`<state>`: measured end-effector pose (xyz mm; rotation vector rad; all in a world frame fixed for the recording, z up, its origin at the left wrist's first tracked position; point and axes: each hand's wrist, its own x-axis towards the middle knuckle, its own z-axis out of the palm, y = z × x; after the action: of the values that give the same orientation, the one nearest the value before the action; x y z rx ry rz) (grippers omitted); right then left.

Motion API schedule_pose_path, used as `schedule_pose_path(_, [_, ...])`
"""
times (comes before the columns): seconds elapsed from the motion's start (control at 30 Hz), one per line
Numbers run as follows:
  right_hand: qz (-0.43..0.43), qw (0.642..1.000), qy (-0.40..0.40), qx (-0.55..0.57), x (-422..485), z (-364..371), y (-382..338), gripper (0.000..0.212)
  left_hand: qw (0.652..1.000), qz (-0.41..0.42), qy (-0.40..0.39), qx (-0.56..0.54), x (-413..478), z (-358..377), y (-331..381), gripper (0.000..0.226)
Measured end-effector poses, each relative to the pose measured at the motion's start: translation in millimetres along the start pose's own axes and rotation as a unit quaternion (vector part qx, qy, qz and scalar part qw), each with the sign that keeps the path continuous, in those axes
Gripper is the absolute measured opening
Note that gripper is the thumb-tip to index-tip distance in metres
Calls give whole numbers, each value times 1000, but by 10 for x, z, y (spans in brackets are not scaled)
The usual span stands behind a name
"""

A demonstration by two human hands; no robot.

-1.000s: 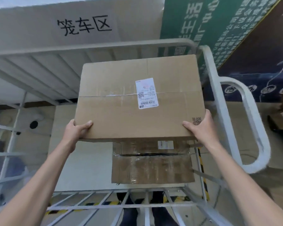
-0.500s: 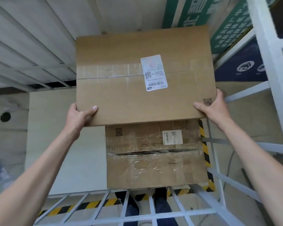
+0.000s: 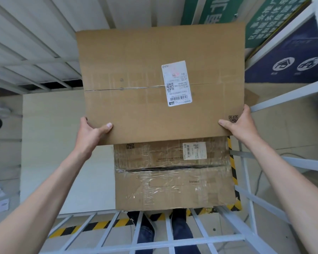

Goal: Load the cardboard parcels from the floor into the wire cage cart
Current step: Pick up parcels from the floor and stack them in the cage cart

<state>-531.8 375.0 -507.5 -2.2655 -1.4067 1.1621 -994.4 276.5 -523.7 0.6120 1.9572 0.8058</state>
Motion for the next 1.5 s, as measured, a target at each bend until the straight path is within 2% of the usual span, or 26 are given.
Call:
schedule_pose_path(0.23, [17, 1000, -6, -12, -5, -80, 10, 98, 1000, -28, 0, 8, -67, 88, -32, 71])
schedule_pose_path(0.33, [7, 1000, -5, -20, 39, -92, -11, 82, 1000, -14, 10, 22, 0, 156, -5, 53])
schedule_pose_path(0.43, [7, 1000, -10, -8, 121, -103, -83, 82, 1000, 3, 15, 27, 160, 220, 97, 35])
schedule_pose_path(0.6, [-1, 1000, 0, 20, 275, -117, -183, 83, 1000, 2, 12, 24, 330, 274, 160, 43])
schedule_pose_path(0.77, [-13, 1000, 20, 18, 294, -61, -140, 79, 999, 14, 16, 26, 360, 278, 91, 35])
schedule_pose_path(0.93, [-30, 999, 38, 6, 353, -158, -213, 77, 999, 22, 35, 5, 363, 268, 106, 39])
schedule_pose_path(1.1, [-61, 997, 57, 0, 274, -193, -140, 70, 996, 35, 76, -36, 246, 211, 34, 57])
schedule_pose_path(1.3, [-68, 997, 44, 5, 183, 22, -32, 65, 997, 51, 56, -10, 158, 311, -100, 54])
schedule_pose_path(1.5, [-22, 991, -11, -135, 234, -35, 36, 75, 999, 8, 32, 15, 171, 316, -61, 62])
